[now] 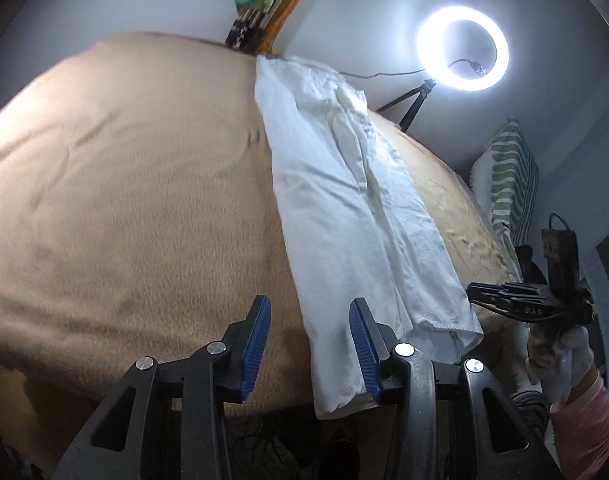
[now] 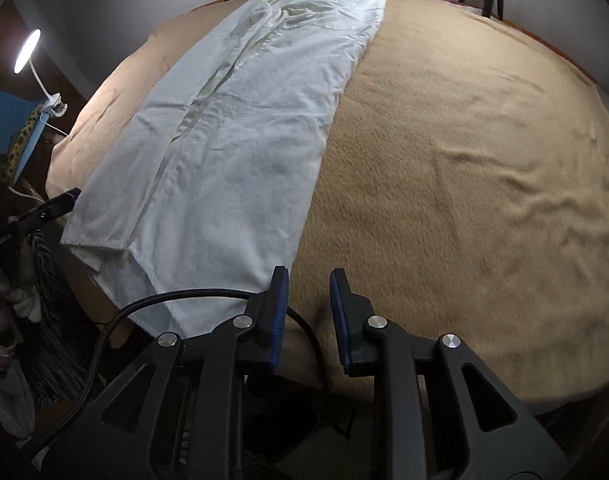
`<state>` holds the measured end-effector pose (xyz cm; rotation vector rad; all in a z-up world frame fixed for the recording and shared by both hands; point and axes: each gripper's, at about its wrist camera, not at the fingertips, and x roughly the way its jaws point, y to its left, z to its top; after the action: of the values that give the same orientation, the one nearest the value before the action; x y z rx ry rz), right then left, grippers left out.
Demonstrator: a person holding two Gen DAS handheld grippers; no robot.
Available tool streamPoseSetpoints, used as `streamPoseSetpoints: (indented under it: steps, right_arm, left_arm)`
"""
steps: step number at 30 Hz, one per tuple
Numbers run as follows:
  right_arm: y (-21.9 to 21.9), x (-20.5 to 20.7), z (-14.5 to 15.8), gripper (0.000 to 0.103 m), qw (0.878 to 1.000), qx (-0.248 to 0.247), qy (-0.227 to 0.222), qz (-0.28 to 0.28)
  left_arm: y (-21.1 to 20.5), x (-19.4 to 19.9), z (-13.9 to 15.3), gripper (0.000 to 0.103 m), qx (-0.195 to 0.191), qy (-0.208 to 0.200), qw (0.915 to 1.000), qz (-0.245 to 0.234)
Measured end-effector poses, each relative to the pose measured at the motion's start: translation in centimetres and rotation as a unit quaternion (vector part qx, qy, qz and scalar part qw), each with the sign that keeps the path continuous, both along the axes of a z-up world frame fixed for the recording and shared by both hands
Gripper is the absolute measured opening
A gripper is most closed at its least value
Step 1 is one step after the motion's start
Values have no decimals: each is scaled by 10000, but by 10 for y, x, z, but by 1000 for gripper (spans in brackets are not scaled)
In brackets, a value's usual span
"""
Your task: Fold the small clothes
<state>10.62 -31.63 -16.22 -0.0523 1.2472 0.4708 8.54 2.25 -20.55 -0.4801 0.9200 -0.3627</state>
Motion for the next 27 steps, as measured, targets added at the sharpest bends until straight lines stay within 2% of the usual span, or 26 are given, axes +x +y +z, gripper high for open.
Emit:
streamPoseSetpoints:
  steps: [1,3,4,6,8,9,12,14,19,21,24,25,26,27]
  right_arm:
    - [-7,-5,5,29,9998,152,-19,-103]
    - [-20,-14,15,54,9977,573,-99,-362]
    - [-26,-17,19,56,9954,825,-134,-477]
    - [-35,-21,21,56,9882,1383,-48,-660]
    - [-40,-24,19,56,9815,1723,113,-822]
    - [-38,-25,19,56,9810,1718,142,-892]
    - [-34,-37,35,56,9805,1811,-17,-762]
    - [-25,-41,36,56,9831,1673,-112,-733]
    - [-12,-22,2,56,9846,1480,275,-890]
    - [-9,-19,-12,56,9843,1436,419,-935]
    - [-10,-18,-16,55,9802,1680,405,-962]
    - [-12,-19,-17,51,9767,1848,481,-976]
    - [-13,-20,-19,35,9721,2055,615,-952]
    - [-14,-21,-19,29,9689,2176,696,-948]
  left_arm:
    - [2,2,-5,41,-141,108,9998,16]
    - [5,6,-13,41,-438,245,9987,58]
    - [6,9,-16,41,-573,301,9979,56]
    - [8,14,-20,38,-875,406,9953,47]
    - [9,18,-23,30,-1062,553,9928,-8]
    - [8,19,-23,25,-1150,619,9914,-95]
    - [5,16,-19,26,-1014,610,9926,-254]
    - [2,14,-20,26,-1027,657,9922,-279]
    - [-2,13,-22,24,-1115,656,9911,-318]
    - [-4,12,-21,15,-1090,652,9910,-416]
    - [-3,8,-19,5,-1033,628,9917,-438]
    - [-2,6,-18,4,-1072,665,9913,-378]
    - [0,3,-14,4,-1143,659,9907,-336]
    - [1,0,-8,4,-1172,570,9909,-344]
